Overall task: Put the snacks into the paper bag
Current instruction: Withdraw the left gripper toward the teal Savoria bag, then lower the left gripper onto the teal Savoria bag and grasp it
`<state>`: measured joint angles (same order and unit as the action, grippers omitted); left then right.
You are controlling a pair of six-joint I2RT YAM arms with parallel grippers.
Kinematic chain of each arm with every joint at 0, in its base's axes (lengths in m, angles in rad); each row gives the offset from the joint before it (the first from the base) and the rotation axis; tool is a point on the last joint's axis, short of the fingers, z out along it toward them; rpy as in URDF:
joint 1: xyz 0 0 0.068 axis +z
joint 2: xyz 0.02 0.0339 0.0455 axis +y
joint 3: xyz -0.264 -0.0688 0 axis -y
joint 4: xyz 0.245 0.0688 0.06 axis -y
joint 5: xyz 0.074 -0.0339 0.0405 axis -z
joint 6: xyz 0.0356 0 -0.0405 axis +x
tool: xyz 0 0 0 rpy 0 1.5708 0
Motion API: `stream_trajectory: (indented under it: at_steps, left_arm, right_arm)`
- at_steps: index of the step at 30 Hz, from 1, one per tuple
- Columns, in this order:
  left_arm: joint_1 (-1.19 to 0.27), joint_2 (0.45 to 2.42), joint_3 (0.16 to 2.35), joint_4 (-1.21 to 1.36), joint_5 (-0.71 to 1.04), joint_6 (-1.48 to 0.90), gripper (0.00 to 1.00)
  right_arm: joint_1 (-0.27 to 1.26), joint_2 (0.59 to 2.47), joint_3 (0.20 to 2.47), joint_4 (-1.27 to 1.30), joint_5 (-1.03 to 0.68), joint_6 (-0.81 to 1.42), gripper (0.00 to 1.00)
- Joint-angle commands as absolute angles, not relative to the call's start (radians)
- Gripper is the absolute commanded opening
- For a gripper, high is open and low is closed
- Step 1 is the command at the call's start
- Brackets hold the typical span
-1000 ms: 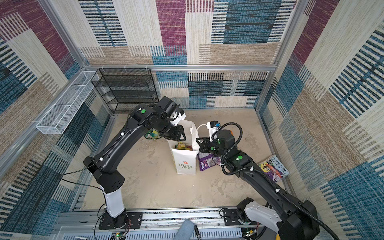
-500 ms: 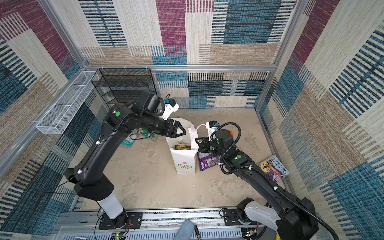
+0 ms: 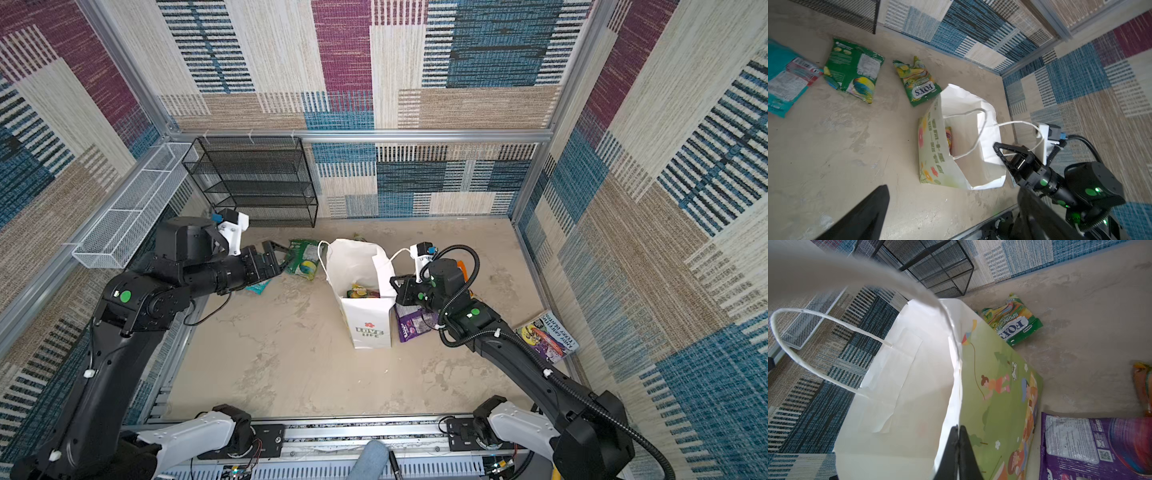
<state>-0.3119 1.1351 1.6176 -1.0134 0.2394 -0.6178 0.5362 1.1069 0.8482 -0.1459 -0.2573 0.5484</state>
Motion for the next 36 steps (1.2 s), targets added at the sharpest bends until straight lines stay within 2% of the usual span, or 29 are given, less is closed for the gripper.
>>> stream_trajectory:
  at_steps: [1,5,11,14,20,23,26,31,36]
  left_arm:
    - [-0.212,1.118,1.538,-0.945,0.29,-0.687,0.99]
    - [-0.052,1.122,1.383,-0.843,0.381,-0.696,0.99]
    - [0.269,1.23,1.121,-0.57,0.604,-0.817,1.0]
    - [0.351,1.304,1.041,-0.457,0.617,-0.858,0.97]
    - [0.457,1.479,0.955,-0.284,0.526,-0.862,0.94]
    - [0.48,1.587,0.953,-0.171,0.561,-0.838,0.85]
    - [0.484,1.695,1.026,-0.203,0.562,-0.778,0.83]
    - [0.486,1.767,1.039,-0.138,0.561,-0.799,0.82]
    - [0.486,1.853,1.059,-0.097,0.596,-0.833,0.7]
  right_arm:
    - [0.538,1.105,0.845,-0.123,-0.257,0.541,0.0]
    - [0.537,1.091,0.836,-0.115,-0.26,0.54,0.0]
    - [0.537,1.106,0.839,-0.113,-0.269,0.535,0.0]
    - [0.537,1.107,0.839,-0.114,-0.266,0.534,0.0]
    - [0.537,1.114,0.838,-0.113,-0.268,0.535,0.0]
    - [0.537,1.114,0.836,-0.113,-0.264,0.534,0.0]
    - [0.538,1.111,0.833,-0.112,-0.261,0.533,0.0]
    - [0.538,1.108,0.828,-0.11,-0.259,0.526,0.0]
    - [0.537,1.104,0.822,-0.107,-0.255,0.525,0.0]
